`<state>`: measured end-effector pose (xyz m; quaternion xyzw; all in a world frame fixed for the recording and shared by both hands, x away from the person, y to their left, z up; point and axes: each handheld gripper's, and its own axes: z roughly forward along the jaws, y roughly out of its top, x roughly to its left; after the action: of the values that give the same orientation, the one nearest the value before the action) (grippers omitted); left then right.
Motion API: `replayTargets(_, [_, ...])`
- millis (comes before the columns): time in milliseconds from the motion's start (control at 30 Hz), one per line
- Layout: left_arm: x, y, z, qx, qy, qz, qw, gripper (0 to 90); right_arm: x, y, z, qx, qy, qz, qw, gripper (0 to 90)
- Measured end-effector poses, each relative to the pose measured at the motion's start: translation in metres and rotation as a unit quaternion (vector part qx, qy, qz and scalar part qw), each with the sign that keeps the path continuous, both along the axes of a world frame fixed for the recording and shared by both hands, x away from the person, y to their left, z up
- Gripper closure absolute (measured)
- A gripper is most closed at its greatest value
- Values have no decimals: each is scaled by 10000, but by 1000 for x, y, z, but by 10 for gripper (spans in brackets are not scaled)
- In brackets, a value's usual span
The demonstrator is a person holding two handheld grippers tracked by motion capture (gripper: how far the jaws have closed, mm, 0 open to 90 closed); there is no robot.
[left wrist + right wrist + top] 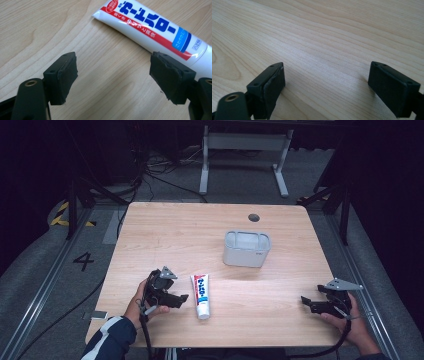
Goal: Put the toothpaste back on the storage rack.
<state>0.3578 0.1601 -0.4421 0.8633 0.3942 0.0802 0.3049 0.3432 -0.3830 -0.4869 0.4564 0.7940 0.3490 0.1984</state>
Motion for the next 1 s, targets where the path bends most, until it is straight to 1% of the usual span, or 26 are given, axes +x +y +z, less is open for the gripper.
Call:
replayTargets(33, [1, -2, 1, 62, 0, 15, 10000, 226, 0, 0, 0, 0, 0, -1, 10000, 145])
replayTargets(67, [1, -5, 2, 73, 7, 93, 9999, 231, 0, 0, 0, -1, 0, -1, 10000, 145])
replayTargets(167, [3, -7, 3, 41, 32, 57, 10000, 231, 0, 0, 0, -1, -1, 0, 10000, 145])
replayTargets(233, [4, -13, 3, 55, 66, 81, 9999, 228, 0, 0, 0, -1, 0, -1, 10000, 145])
replayTargets(267, [4, -13, 3, 55, 66, 81, 9999, 225, 0, 0, 0, -1, 0, -1, 10000, 145])
replayTargets(333, [5, -18, 4, 59, 131, 74, 9999, 224, 0, 0, 0, 0, 0, -1, 10000, 145])
replayTargets(400, [6, -21, 4, 48, 134, 82, 9999, 219, 0, 0, 0, 1, -3, -2, 10000, 145])
replayTargets(433, [7, -25, 5, 44, 156, 76, 9998, 216, 0, 0, 0, 1, -5, -1, 10000, 145])
replayTargets(500, [7, -28, 5, 57, 165, 81, 9998, 213, 0, 0, 0, -1, -1, 0, 10000, 145])
replayTargets(600, [9, -35, 4, 41, 233, 85, 9997, 204, 0, 0, 0, -1, -1, -2, 10000, 145])
replayTargets(633, [10, -39, 3, 86, 231, 131, 9996, 202, 0, 0, 0, 1, 2, -3, 10000, 145])
replayTargets(667, [10, -39, 3, 86, 231, 131, 9996, 189, 0, 0, 0, 9, 3, -7, 10000, 145])
replayTargets(733, [11, -42, 3, -4, 291, 187, 9994, 188, 0, 0, 0, -2, -2, 0, 10000, 145])
replayTargets(767, [12, -43, 3, -11, 287, 223, 9993, 185, 0, 0, 0, -2, -3, 4, 10000, 145])
replayTargets(833, [15, -49, 3, -33, 396, 337, 9986, 175, 0, 0, 0, -1, -7, 3, 10000, 145])
replayTargets(867, [15, -52, 4, 14, 403, 362, 9985, 171, 0, 0, 0, -1, -2, 4, 10000, 145])
replayTargets(900, [15, -52, 4, 14, 403, 362, 9985, 176, 0, 0, 0, -1, -2, 4, 10000, 145])
replayTargets(933, [16, -58, 7, 131, 378, 457, 9982, 175, 0, 0, 0, 1, -5, 0, 10000, 145])
replayTargets(967, [16, -58, 7, 131, 378, 457, 9982, 171, 0, 0, 0, 1, -5, 0, 10000, 145])
replayTargets(1000, [17, -62, 7, 172, 404, 544, 9976, 171, 0, 0, 0, -1, -2, 4, 10000, 145])
